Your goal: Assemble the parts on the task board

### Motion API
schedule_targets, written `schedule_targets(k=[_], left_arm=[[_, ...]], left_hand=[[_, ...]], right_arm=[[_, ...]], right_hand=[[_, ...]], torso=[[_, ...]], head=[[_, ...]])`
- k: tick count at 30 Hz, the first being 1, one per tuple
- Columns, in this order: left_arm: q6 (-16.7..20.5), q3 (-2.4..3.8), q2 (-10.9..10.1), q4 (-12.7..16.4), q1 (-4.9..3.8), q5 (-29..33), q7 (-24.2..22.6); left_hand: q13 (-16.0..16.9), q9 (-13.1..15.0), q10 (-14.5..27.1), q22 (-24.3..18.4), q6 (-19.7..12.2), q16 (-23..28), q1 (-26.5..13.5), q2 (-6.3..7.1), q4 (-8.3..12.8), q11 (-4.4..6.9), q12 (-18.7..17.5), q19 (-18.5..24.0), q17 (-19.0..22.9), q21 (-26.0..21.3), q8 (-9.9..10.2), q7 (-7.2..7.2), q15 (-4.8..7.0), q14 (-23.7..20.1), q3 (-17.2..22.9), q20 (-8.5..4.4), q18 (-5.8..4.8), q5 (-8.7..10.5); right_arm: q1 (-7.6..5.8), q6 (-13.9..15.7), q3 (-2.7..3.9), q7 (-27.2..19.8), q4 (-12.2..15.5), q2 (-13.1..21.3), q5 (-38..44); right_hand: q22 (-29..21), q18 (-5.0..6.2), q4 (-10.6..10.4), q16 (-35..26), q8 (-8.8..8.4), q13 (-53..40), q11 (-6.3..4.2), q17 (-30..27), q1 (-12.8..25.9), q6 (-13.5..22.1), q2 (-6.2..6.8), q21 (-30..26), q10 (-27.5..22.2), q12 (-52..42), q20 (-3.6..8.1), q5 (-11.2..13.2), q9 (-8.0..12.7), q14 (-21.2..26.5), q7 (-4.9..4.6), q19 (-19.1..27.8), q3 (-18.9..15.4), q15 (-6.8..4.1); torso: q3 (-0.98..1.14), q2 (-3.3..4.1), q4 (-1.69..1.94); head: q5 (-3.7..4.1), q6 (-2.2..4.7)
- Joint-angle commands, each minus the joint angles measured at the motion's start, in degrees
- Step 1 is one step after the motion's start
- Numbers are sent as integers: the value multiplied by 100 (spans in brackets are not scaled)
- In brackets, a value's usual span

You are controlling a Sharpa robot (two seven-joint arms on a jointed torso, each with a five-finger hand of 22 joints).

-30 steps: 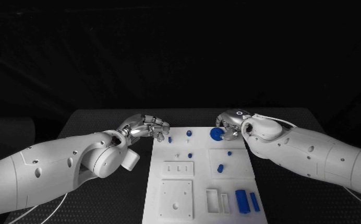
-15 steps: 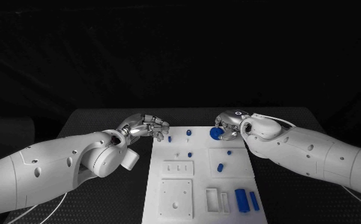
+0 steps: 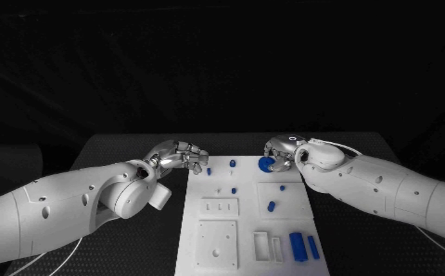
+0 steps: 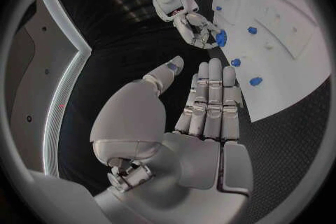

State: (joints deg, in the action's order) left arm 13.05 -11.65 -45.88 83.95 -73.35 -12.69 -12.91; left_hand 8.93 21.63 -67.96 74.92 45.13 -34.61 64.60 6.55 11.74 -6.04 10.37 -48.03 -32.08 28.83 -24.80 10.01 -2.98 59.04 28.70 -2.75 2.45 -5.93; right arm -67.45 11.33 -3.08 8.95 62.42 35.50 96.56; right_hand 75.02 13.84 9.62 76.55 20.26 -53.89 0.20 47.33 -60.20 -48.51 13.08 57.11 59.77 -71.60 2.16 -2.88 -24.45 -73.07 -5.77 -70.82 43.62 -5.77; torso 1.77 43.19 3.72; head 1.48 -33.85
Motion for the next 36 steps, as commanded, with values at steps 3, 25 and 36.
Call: schedule_targets(k=[3,25,36], left_arm=[[-90,4,9,12,-5,-6,-14],[-75,4,-11,19,-5,-19,-11],[-58,4,-28,33,-5,-20,-11]], left_hand=[[9,8,16,120,-13,29,-52,-24,7,-13,-33,52,-6,22,26,32,1,-52,39,-2,66,-35],[12,12,13,120,-10,33,-49,-29,18,-13,-36,54,-14,27,26,32,1,-50,48,-1,66,-39],[14,14,12,120,-9,34,-52,-30,20,-13,-38,55,-18,30,26,32,1,-49,51,-1,66,-40]], right_arm=[[113,-328,-54,2,-61,-42,257],[138,254,-84,268,325,38,887],[127,496,-65,416,536,100,1082]], right_hand=[[117,116,12,21,31,-16,62,24,-7,-457,-57,55,-169,-32,3,8,3,5,-145,27,32,46],[96,116,-39,-24,163,-41,-52,146,60,-839,-134,157,-87,-33,-20,9,-49,-16,-22,47,166,-56],[89,116,-127,-44,174,-37,-78,177,114,-904,-138,174,-52,-14,-19,9,-57,-25,4,37,242,-82]], torso=[[-1,1,1],[0,-3,-8],[-4,-2,-7]], head=[[-6,-16],[7,-4],[7,27]])
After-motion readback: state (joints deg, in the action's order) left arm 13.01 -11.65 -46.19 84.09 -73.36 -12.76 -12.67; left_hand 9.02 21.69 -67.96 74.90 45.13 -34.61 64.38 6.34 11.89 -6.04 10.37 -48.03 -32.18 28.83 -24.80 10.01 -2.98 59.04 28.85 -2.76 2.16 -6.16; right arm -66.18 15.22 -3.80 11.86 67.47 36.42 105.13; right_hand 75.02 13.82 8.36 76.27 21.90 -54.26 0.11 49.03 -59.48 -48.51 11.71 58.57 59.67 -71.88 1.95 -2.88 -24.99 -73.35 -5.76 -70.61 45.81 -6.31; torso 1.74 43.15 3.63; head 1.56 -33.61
